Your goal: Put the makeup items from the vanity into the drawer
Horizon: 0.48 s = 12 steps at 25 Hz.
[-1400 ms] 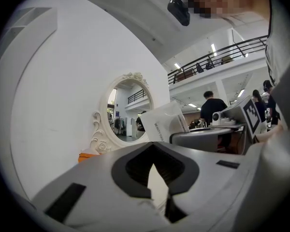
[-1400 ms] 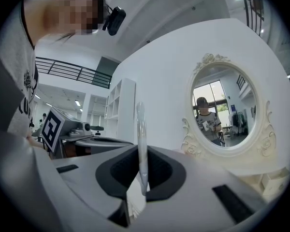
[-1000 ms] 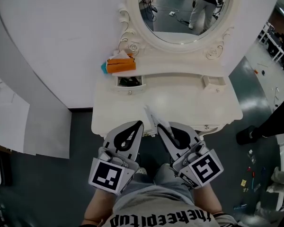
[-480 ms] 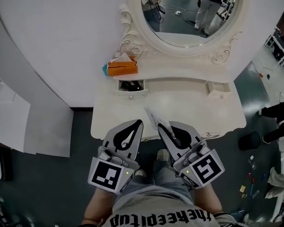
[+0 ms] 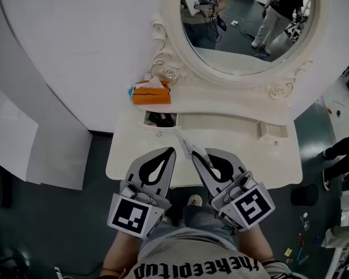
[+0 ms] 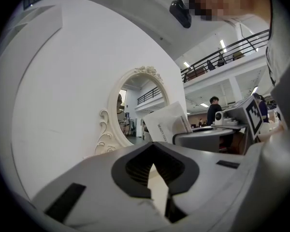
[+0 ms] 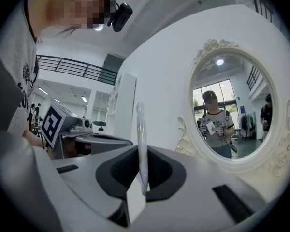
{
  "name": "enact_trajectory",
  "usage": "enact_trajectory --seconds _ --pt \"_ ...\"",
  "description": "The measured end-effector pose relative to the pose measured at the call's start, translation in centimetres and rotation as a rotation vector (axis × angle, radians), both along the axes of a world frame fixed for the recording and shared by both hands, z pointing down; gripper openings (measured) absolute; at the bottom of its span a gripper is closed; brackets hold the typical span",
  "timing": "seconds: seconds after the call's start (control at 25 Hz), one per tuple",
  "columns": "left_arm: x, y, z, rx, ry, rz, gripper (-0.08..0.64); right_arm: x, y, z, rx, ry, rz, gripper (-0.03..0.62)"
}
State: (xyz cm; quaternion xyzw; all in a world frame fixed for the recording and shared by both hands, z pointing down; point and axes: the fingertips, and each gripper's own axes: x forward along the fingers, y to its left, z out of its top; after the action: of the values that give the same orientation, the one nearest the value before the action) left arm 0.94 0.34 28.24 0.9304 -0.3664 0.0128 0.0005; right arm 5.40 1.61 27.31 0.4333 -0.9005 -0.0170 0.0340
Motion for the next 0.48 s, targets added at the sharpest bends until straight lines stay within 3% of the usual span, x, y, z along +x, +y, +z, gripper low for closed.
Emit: enact_trajectory --seconds 0.24,0.48 --pt "2.1 -2.1 0.5 -0.045 -0.017 -0.052 0.032 1.9 -2.6 0.1 0.003 -0.004 -0.062 0.038" --pt "4.0 -3.9 0.4 -0.032 -0.015 -0.092 0.032 3.8 -4.4 0.1 0.003 -0.008 -0.101 0.038"
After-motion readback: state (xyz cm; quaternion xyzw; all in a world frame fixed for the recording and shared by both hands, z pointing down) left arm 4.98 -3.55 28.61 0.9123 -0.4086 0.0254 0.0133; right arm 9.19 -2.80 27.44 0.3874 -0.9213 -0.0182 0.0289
